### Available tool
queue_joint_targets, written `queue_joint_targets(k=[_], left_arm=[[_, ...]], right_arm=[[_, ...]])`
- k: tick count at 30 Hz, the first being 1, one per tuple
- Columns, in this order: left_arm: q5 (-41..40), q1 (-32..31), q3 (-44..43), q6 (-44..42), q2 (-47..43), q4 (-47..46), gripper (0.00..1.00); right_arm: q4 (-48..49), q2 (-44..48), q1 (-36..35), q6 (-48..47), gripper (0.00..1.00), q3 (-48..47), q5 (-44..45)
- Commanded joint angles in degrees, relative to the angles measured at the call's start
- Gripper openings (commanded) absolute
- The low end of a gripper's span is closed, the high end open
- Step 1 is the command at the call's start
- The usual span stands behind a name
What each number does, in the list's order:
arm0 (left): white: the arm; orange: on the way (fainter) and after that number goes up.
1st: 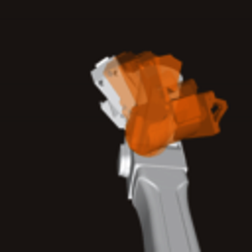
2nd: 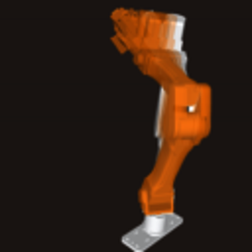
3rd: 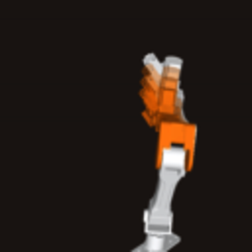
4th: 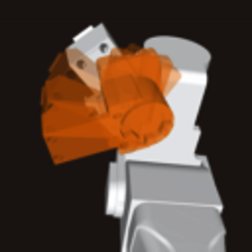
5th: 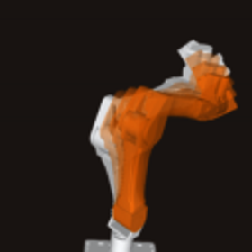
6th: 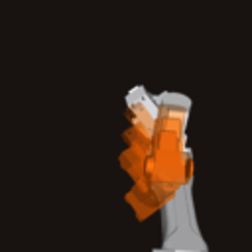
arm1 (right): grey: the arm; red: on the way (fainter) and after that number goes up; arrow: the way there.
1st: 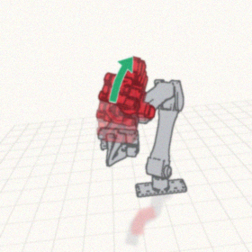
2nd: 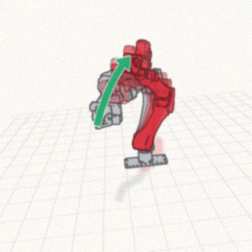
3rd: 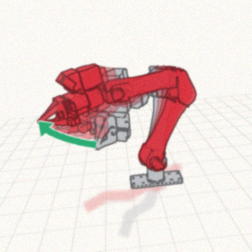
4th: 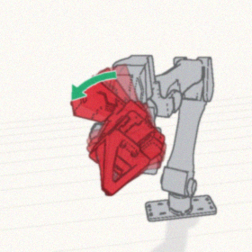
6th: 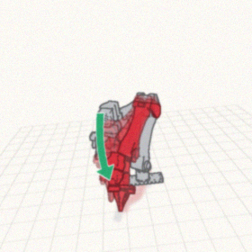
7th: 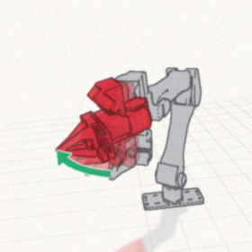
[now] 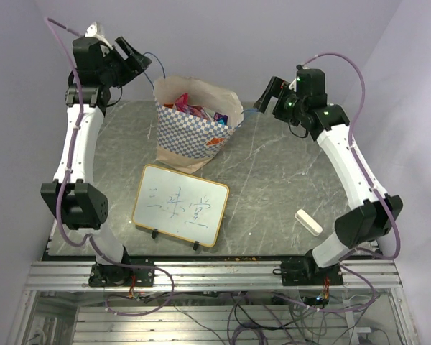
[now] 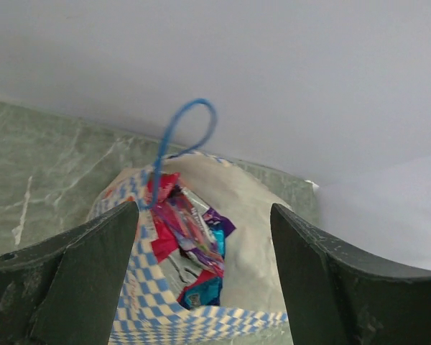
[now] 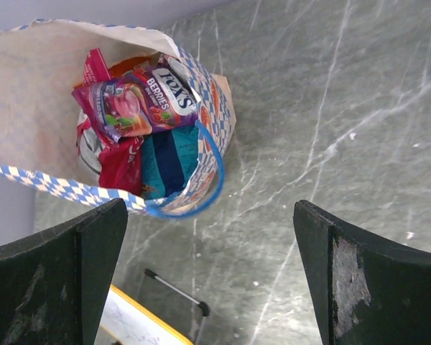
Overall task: Take the snacks out of the paper bag
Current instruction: Adjust the paper bag at the center of the board.
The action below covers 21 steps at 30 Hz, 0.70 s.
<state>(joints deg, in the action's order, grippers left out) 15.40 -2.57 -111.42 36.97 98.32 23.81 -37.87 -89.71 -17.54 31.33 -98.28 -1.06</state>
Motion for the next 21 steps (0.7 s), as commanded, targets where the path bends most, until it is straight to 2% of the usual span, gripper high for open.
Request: queue_joint_targets(k=[1, 7, 9, 13, 18, 19, 21], left_arm=[[3.8, 1.7, -1.0, 2.9, 5.0, -0.9, 0.84], [7.4, 1.7, -3.9, -0.1, 11.1, -3.1, 0.84], [9.5, 1.7, -4.8, -0.1, 13.4, -4.7, 0.82], [13.1, 1.7, -8.3, 0.9, 18.0, -7.3, 0.69], [13.9, 1.7, -12.8, 1.0, 20.9, -8.4, 0.5], [13.8, 1.7, -13.5, 1.2, 21.3, -8.4, 0.47], [13.6, 1.7, -14.4, 1.3, 21.4, -8.9, 0.29]], right_arm=[[1.4, -3.8, 1.9, 7.8, 1.0, -1.1, -8.5], [5.1, -8.4, 3.7, 13.7, 0.99, -1.1, -15.3], [5.5, -9.8, 3.9, 14.3, 0.93, -1.1, -17.3], [5.8, -11.6, 4.2, 13.5, 0.79, -1.2, -21.5], [5.3, -12.3, 4.4, 11.5, 0.66, -1.2, -22.6], [5.2, -12.5, 4.4, 11.0, 0.62, -1.2, -22.6], [5.0, -12.9, 4.5, 10.2, 0.45, -1.4, -23.2]])
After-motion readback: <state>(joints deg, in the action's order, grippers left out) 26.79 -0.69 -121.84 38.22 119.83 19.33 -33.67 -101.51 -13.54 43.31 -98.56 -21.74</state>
